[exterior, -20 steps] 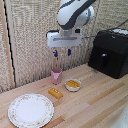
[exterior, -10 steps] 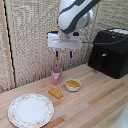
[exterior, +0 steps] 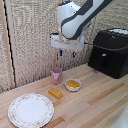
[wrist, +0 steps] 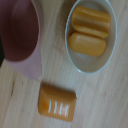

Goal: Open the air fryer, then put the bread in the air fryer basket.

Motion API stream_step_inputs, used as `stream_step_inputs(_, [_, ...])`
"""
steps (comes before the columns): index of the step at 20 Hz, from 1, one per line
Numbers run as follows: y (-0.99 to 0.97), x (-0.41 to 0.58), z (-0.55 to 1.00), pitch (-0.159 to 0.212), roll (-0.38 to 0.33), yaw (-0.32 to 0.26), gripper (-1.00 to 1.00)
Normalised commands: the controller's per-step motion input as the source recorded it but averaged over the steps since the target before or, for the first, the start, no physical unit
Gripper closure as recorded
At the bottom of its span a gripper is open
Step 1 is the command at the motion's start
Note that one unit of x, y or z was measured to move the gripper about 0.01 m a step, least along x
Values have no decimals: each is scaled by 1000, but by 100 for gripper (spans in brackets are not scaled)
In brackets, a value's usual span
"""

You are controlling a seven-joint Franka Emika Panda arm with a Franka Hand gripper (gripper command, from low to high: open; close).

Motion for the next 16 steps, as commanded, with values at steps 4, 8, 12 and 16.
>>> stream_step_inputs(4, [-206,48,-49,-98,-367,-144,-100])
stream_step_inputs(8, [-329,59,-87,-86,-350,-125,-100])
stream_step_inputs(12, [-420,4,-137,-59,-274,-142,-100])
stream_step_inputs(16, [-519,0,-189,-34,-206,-125,-100])
